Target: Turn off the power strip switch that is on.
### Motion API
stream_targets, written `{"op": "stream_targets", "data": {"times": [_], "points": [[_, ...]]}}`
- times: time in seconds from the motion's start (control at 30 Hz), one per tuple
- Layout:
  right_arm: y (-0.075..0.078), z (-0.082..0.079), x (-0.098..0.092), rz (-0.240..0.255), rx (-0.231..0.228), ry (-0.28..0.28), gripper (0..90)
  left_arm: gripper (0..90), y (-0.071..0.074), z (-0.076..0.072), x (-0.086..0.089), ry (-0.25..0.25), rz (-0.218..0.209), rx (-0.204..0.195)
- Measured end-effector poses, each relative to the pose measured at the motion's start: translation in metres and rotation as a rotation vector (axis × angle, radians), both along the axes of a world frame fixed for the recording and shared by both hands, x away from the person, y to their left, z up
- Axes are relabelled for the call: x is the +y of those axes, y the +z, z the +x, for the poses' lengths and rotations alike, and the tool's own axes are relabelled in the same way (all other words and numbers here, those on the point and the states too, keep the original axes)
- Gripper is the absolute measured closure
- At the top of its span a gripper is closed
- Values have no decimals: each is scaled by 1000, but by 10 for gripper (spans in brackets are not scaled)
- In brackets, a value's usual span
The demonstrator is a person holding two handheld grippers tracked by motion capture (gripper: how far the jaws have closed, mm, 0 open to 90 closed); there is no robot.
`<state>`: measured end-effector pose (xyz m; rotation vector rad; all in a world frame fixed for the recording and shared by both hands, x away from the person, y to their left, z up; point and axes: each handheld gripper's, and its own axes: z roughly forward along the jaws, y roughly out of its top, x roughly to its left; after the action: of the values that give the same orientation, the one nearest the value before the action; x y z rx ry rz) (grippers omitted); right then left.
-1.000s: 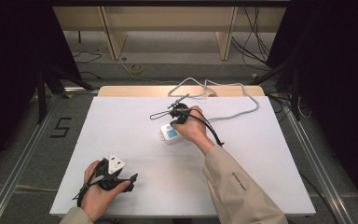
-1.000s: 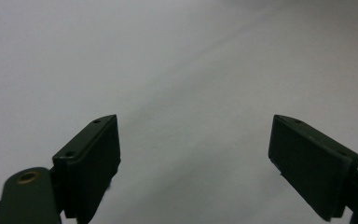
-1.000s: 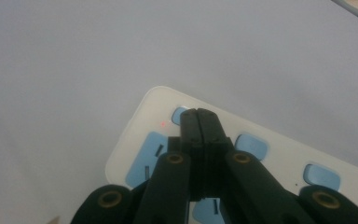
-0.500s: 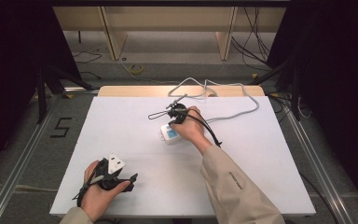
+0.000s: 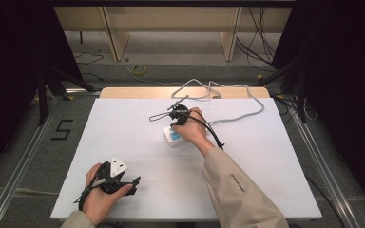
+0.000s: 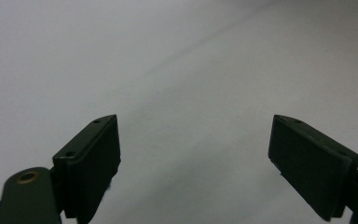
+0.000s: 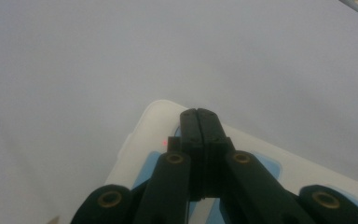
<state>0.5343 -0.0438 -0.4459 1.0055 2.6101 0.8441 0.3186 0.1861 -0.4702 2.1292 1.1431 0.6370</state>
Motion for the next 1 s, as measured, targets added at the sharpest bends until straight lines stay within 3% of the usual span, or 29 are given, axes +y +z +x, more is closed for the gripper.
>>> {"op": "stream_targets", "data": {"times": [0.6,1.0], "points": [[-2,1,9,-35,-11,14,900,165,0,0,1,0,1,-1],[-1,3,9,-32,13,-1,900,165,1,0,0,-2,0,-1]]}}
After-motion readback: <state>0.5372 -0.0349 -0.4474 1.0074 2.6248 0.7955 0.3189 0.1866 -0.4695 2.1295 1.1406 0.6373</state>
